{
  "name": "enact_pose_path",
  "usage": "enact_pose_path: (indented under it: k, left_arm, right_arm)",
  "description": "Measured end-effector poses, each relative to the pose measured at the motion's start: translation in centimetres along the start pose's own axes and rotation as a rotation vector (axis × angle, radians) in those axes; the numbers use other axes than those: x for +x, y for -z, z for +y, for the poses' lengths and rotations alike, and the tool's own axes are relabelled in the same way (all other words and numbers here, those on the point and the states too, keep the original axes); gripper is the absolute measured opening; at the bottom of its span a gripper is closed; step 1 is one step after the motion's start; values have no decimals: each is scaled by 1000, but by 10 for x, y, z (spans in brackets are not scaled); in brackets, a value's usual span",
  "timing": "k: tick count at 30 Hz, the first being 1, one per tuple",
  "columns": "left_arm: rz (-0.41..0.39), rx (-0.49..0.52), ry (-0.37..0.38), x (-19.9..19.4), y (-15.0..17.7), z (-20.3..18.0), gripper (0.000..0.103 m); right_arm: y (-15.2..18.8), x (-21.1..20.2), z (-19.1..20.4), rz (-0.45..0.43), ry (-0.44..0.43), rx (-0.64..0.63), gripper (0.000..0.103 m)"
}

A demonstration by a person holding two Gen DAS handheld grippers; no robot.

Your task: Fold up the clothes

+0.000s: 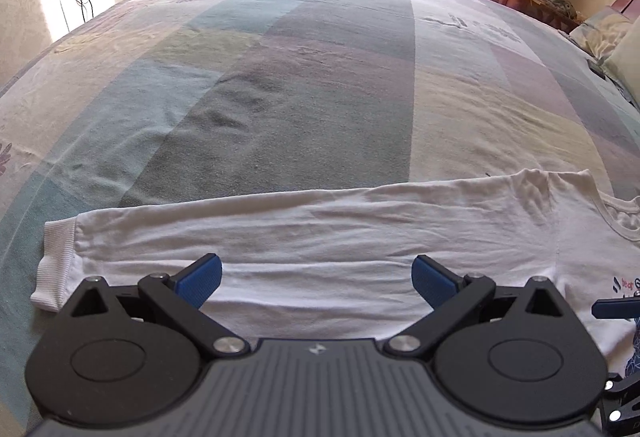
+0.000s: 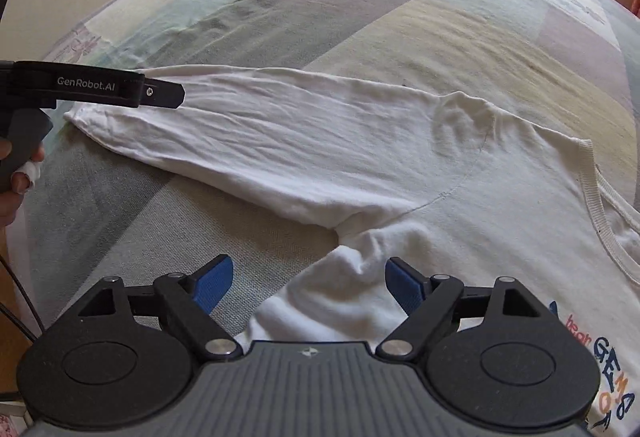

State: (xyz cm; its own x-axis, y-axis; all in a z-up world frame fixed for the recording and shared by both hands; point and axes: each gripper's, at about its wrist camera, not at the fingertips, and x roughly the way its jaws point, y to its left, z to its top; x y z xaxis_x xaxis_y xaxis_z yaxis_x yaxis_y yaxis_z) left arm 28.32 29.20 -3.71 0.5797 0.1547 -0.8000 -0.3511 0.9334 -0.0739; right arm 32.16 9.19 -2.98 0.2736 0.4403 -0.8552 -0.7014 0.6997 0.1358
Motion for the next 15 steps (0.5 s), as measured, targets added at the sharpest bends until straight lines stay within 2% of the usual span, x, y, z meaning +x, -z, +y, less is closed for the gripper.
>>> enact_pose_path:
  k: [4,7,11,14,15]
  left_arm:
    - [25,-6,117,-6,4,-32,101]
    - [62,41,219,-10,15,-69,101]
    - [128,145,343,-24,41,-120,100]
    - [177,253,466,-38,61,-156,100]
    - [195,322,501,-40,69,-170,100]
  right_arm:
    - [39,-29,-45,36,115,22,89]
    - [76,-51,-76,91,203,56,89]
    - [121,-82,-110,155,292,112,90]
    - [146,-100,-120,168,305,115,90]
    - [152,-104,-122,163,295,106,90]
